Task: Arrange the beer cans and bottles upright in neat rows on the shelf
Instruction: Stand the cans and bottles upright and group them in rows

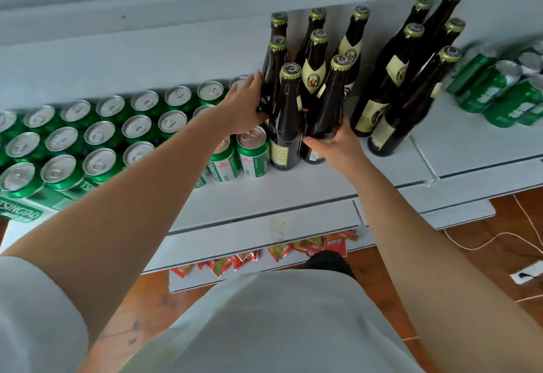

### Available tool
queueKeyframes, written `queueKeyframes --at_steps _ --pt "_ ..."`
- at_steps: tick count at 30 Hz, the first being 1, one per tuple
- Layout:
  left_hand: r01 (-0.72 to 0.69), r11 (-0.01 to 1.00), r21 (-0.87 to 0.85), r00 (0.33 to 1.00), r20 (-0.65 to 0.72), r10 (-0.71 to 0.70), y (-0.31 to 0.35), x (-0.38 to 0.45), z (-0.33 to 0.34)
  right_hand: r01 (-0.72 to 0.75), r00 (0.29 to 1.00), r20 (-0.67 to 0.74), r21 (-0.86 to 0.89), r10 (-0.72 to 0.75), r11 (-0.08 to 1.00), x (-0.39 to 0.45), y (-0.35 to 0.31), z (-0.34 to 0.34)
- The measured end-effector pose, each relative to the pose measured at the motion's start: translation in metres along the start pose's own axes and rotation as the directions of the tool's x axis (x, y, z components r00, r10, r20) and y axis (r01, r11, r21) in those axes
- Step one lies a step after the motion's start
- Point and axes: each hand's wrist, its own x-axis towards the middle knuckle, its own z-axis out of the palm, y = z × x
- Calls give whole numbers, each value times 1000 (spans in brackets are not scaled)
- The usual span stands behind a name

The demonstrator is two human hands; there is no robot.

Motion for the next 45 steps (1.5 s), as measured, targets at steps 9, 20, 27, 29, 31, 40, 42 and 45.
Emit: queueKeyframes --at_steps 9,20,27,29,31,40,42,45 --pt "57 998 2 998 33 -57 25 -52 16 23 994 -109 -34 -26 999 -16 -9 4" --pt "-18 993 -117 998 -64 11 19 -37 22 10 989 -144 -34 -15 999 -18 -10 5" --pt "-105 966 -236 994 -41 98 22 -35 23 29 987 -158 -70 -40 997 -20 -12 9" --pt "-109 967 -230 994 -57 98 25 -36 25 37 985 -166 -93 -52 995 -21 -13 9" --pt "-96 980 -174 994 -73 84 26 -37 28 46 983 -174 -103 -63 994 -22 -14 8" --pt "80 979 -189 977 -181 -115 47 -42 41 36 983 -173 -125 -58 991 -19 -22 -4" --pt "118 975 -189 964 -213 -158 53 -43 45 45 990 -123 -141 -63 989 -13 -27 -11" --pt "124 978 -165 947 -275 -166 58 -43 50 64 994 -75 -176 -78 982 -7 -25 -19"
